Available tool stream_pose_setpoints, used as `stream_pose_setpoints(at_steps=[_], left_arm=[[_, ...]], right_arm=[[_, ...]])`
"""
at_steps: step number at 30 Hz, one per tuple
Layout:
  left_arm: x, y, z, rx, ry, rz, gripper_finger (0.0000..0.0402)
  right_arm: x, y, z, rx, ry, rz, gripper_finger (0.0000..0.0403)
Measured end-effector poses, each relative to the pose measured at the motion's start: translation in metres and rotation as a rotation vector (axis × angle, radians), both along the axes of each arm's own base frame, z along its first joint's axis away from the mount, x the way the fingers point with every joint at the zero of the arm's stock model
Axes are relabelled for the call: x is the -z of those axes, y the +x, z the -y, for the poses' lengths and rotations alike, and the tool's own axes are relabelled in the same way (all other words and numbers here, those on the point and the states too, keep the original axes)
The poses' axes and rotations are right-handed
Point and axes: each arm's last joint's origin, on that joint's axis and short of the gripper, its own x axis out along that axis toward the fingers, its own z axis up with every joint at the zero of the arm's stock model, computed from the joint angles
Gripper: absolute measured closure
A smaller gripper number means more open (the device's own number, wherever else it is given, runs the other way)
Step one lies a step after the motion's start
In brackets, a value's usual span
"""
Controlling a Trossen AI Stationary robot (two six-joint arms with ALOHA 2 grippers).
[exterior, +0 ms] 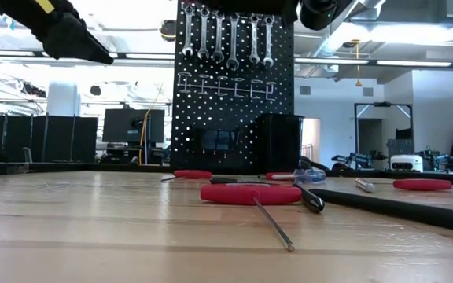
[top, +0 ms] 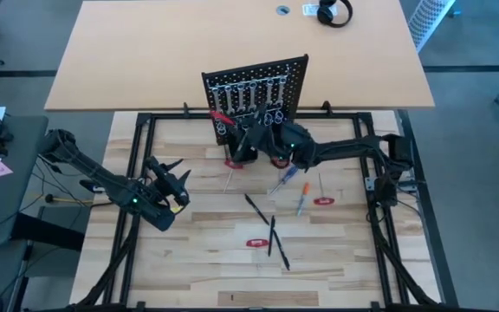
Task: Hang tools onto peg board
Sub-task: Hang the allen wrench on the peg board
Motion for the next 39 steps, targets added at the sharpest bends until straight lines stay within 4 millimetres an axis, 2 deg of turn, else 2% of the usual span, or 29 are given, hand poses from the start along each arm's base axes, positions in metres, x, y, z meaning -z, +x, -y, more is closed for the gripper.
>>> stream_pose_setpoints(at_steps=[5,10,17,24,28,33,39], left_arm=[[0.001,0.0,0.0,-0.001,0.002,0.0,0.0219],[0.0,0.0,0.0,-0.002,0.003,0.004,0.0219],[0.0,0.0,0.0,-0.004,0.02,0.003,0.0219],[0.0,0.0,0.0,-0.006,0.023,0.007,0.0219],[0.0,0.0,0.0,-0.006,0.023,0.006,0.0219],[0.0,0.0,0.0,-0.006,0.023,0.006,0.0219],[0.0,0.001,0.0,-0.006,0.022,0.008,0.0219]], right_arm=[[0.007,-0.004,0.014,0.021,0.043,-0.003,0.0339],[0.022,-0.01,0.019,0.019,0.076,0.007,0.0339],[0.022,-0.012,0.02,-0.028,0.11,0.052,0.0339],[0.047,0.002,0.022,-0.044,0.12,0.004,0.0339],[0.055,0.009,0.023,-0.039,0.11,0.003,0.0339],[0.049,0.013,0.025,-0.033,0.109,-0.01,0.0339],[0.053,0.02,0.033,-0.006,0.124,-0.171,0.0339]])
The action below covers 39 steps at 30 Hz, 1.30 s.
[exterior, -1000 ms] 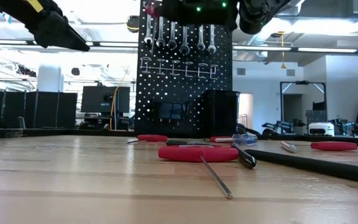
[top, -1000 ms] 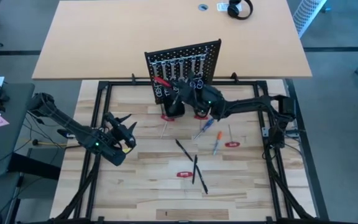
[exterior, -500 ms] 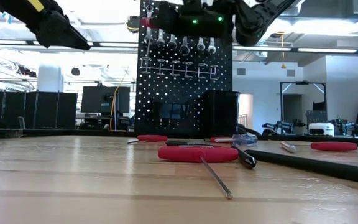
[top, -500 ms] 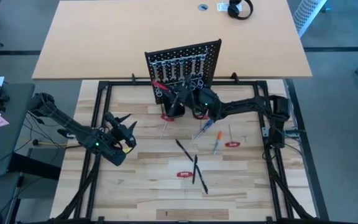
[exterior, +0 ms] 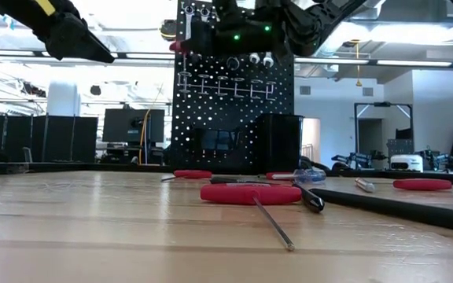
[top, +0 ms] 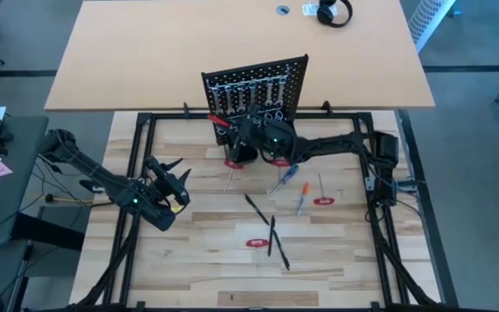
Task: Hang tools onto peg board
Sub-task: Hang the allen wrench on the peg board, then adjust the peg board
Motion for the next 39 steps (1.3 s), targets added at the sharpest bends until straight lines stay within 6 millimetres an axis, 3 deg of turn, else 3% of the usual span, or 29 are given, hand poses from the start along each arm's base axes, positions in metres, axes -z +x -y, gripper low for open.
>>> stream_pose_setpoints(at_steps=[10,18,24,30,36,39], left_arm=[[0.0,0.0,0.0,0.0,-0.001,0.001,0.0219],[0.0,0.0,0.0,-0.001,-0.004,0.006,0.0219],[0.001,0.001,0.0,0.001,-0.038,0.01,0.0219],[0.008,0.004,-0.01,-0.051,-0.087,0.007,0.0219],[0.034,0.011,-0.027,-0.109,-0.109,-0.009,0.0219],[0.044,0.023,-0.035,-0.056,-0.172,0.003,0.0224]], right_arm=[[0.004,0.001,0.0,0.025,0.014,-0.052,0.0335],[0.016,0.001,0.002,0.03,0.022,-0.187,0.0273],[0.015,-0.001,0.003,0.032,0.044,-0.2,0.0225],[-0.019,-0.017,-0.009,0.012,0.025,-0.212,0.0181],[-0.052,-0.041,-0.04,-0.05,0.031,-0.286,0.0179],[-0.063,-0.054,-0.058,-0.083,0.036,-0.351,0.0183]])
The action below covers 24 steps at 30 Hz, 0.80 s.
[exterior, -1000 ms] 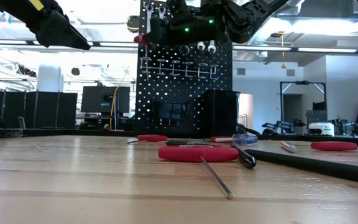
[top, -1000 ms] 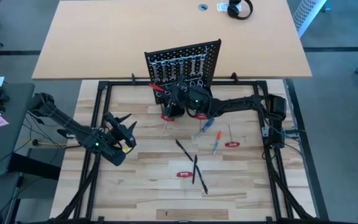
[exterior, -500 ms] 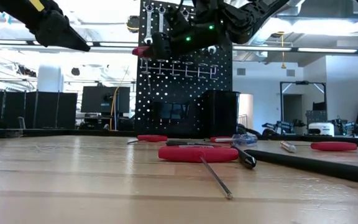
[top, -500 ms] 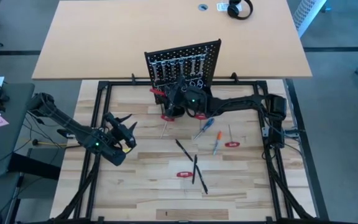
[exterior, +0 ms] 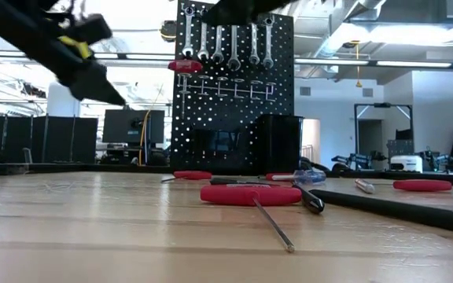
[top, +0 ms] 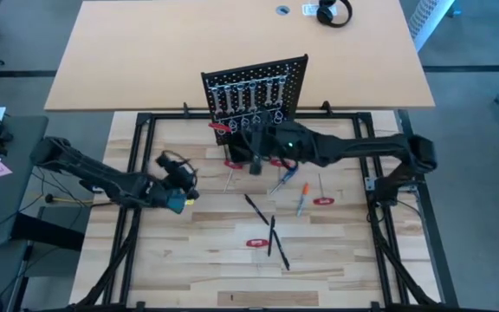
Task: Hang tools onto peg board
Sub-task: Adjust the peg board
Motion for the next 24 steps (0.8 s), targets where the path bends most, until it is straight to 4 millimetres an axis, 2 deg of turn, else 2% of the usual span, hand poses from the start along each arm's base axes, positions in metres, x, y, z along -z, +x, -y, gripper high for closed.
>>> stream_pose_setpoints(at_steps=[4,7,12,17,24], left_arm=[[0.004,0.017,-0.024,0.153,-0.065,0.075,0.0241],[0.002,0.019,-0.05,0.14,-0.053,0.135,0.0257],[0.0,0.022,-0.085,0.228,-0.092,0.262,0.0281],[0.007,0.031,-0.105,0.231,-0.09,0.318,0.0311],[0.031,0.045,-0.124,0.178,-0.057,0.319,0.035]], right_arm=[[-0.001,-0.019,-0.026,-0.037,0.036,-0.131,0.0188],[0.003,-0.037,-0.046,-0.023,0.071,-0.25,0.0192],[0.016,-0.063,-0.078,0.038,0.067,-0.299,0.02],[0.035,-0.084,-0.104,0.08,0.054,-0.293,0.0209],[0.051,-0.099,-0.123,0.147,0.017,-0.273,0.0211]])
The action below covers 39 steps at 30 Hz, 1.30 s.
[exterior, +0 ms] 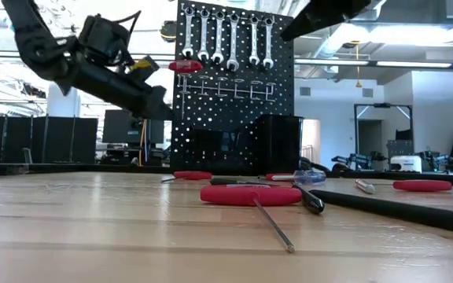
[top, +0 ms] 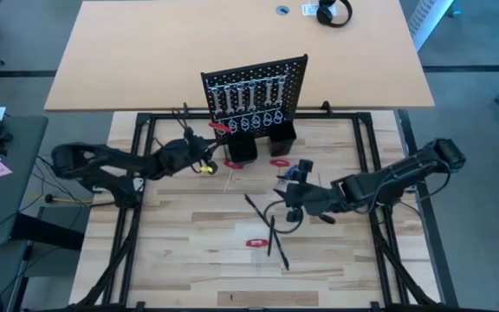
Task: Hang tools onto peg board
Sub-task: Adjust the peg board, then hang the allen wrench on the peg board
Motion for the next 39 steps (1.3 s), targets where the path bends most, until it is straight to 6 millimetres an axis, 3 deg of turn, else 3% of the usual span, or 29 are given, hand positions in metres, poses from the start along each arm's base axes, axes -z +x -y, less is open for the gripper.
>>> stream_pose_setpoints(at_steps=[11,24,33,39], left_arm=[[0.028,0.013,-0.043,-0.12,0.037,-0.046,0.0385],[0.035,0.019,-0.069,-0.185,0.05,-0.08,0.0391],[0.032,0.009,-0.063,-0.172,0.025,-0.298,0.0391],[0.021,-0.008,-0.051,-0.164,-0.077,-0.434,0.0391]], right_arm=[[0.001,-0.001,-0.001,0.016,-0.015,0.0,0.0211],[0.006,-0.001,0.005,0.049,-0.003,-0.02,0.0211],[0.064,-0.007,0.028,0.009,0.121,-0.018,0.0211],[0.089,-0.014,0.042,-0.033,0.237,0.037,0.0211]])
